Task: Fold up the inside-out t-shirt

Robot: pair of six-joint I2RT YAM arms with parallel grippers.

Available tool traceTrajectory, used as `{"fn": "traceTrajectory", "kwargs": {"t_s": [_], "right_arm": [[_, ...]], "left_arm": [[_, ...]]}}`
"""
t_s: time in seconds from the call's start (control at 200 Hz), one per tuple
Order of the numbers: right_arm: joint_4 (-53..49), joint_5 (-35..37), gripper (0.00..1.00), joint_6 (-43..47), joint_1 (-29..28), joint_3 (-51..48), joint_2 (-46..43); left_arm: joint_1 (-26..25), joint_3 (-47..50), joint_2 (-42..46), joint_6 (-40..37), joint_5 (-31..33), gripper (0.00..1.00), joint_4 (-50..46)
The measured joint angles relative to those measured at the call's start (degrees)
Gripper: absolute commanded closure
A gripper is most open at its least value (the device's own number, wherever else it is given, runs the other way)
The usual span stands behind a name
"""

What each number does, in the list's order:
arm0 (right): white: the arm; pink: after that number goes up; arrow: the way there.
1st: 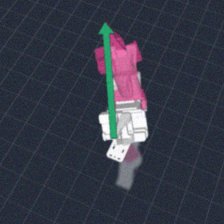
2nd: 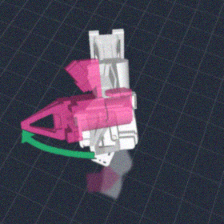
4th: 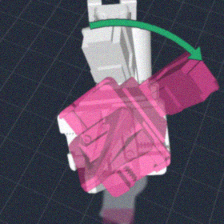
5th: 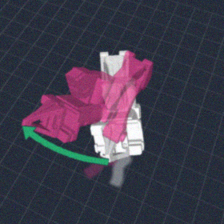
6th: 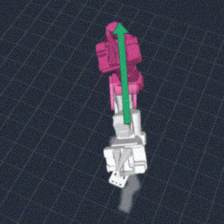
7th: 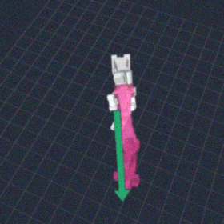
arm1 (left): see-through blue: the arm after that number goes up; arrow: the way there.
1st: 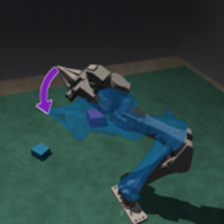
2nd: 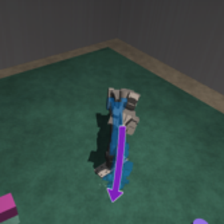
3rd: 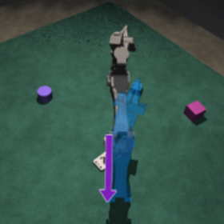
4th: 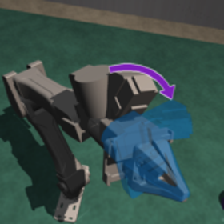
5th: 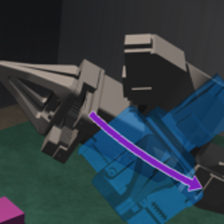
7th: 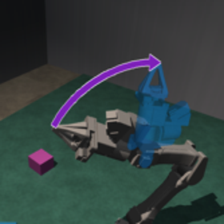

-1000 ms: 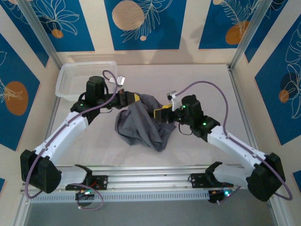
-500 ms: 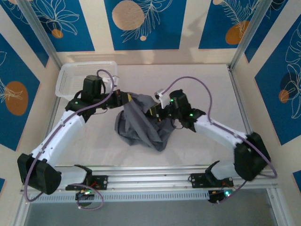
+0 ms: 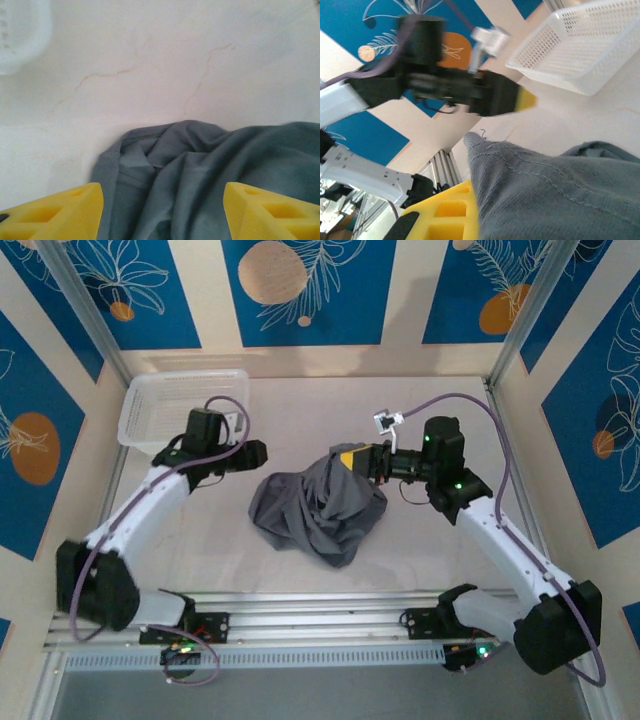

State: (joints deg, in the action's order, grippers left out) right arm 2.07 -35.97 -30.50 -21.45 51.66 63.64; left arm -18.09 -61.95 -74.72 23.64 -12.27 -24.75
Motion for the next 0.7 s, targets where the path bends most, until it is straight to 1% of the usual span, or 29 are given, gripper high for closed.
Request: {"fn": "traceTrajectory", "kwargs": {"t_s": [0.07, 0.14, 0.25, 0.32, 0.4, 0.535, 0.575, 0.7], "right_arm": [[-0.2, 0.2, 1.00, -0.7, 0.2, 0.0, 1.6], [-0.2, 0.1, 1.00, -1.5, 0.2, 0.1, 3.0], [-0.2, -0.1, 1.00, -2.1, 0.1, 0.2, 3.7], [-0.3, -0.3, 1.00, -2.1, -0.1, 0.5, 3.7], [-0.5, -0.5, 1.00, -2.1, -0.7, 1.2, 3.7], [-1.4, -0.5, 1.00, -2.1, -2.1, 2.0, 3.7], [-1.6, -0.5, 1.00, -2.1, -2.5, 2.0, 3.7], [-2.4, -0.5, 1.00, -2.1, -3.0, 2.0, 3.7]], "left_arm": [[-2.3, 2.3, 6.9, 1.1, -0.2, 0.39, 1.1], [-7.9, 3.2, 10.5, 2.0, -1.1, 0.40, 2.6], [-16.3, 3.2, 9.4, 1.5, -2.8, 0.38, 5.9], [-19.3, 3.0, 5.6, -0.4, -3.2, 0.36, 7.9], [-20.5, 2.5, 1.0, -2.9, -3.1, 0.34, 9.9], [-20.5, 1.2, -5.0, -6.7, -0.9, 0.34, 14.7], [-20.5, 0.9, -6.3, -7.4, -0.5, 0.36, 16.4], [-20.5, 0.2, -7.2, -8.3, 2.0, 0.47, 19.9]]}}
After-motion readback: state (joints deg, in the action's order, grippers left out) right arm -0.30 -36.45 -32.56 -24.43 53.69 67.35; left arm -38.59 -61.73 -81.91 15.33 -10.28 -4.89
